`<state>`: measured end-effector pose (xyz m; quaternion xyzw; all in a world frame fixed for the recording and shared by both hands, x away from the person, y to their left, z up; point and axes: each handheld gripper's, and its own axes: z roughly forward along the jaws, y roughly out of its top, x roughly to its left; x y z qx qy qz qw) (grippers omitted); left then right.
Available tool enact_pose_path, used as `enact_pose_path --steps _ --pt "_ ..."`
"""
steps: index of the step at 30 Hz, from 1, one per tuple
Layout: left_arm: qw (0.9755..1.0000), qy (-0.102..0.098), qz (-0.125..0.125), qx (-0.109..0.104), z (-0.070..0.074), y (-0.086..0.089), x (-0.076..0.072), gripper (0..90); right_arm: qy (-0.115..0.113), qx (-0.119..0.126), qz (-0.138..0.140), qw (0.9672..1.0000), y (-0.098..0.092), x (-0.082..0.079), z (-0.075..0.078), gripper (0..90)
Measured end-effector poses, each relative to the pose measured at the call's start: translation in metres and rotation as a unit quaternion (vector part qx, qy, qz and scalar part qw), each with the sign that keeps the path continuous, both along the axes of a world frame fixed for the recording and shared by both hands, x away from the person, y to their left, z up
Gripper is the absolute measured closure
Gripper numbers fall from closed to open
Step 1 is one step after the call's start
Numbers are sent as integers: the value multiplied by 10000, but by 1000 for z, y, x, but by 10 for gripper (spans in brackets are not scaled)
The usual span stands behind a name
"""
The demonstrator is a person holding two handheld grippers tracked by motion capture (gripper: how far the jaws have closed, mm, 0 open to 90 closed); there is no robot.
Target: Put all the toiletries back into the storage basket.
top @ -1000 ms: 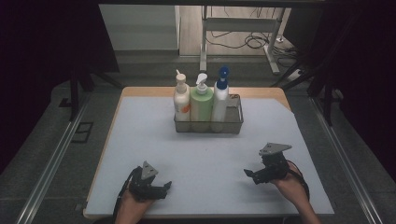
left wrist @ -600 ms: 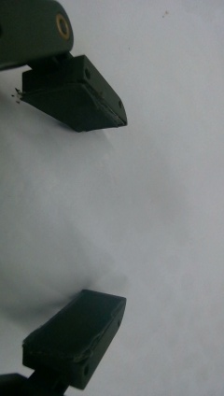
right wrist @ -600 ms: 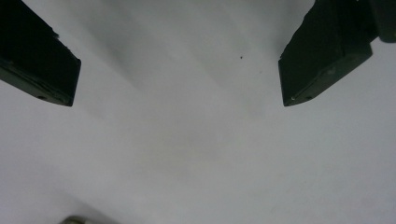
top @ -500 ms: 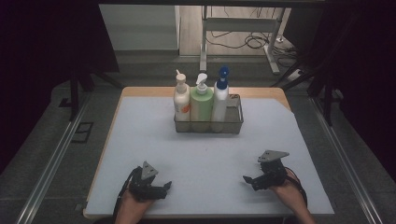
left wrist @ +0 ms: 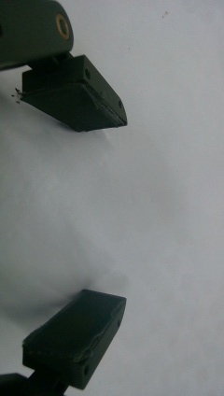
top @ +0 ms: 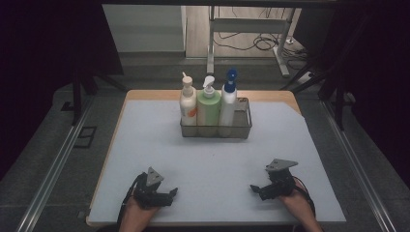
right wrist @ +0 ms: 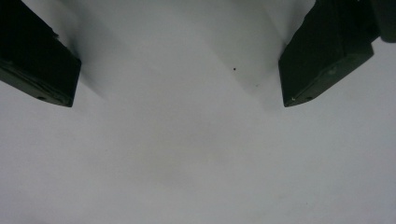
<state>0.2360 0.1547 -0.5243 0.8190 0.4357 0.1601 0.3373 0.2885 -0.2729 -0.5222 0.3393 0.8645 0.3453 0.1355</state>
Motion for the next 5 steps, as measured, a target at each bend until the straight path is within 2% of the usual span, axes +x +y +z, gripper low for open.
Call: enact_pose_path --steps 5 --pt "10000 0 1 2 0 0 0 124 -12 6 -10 10000 0 -1 -1 0"
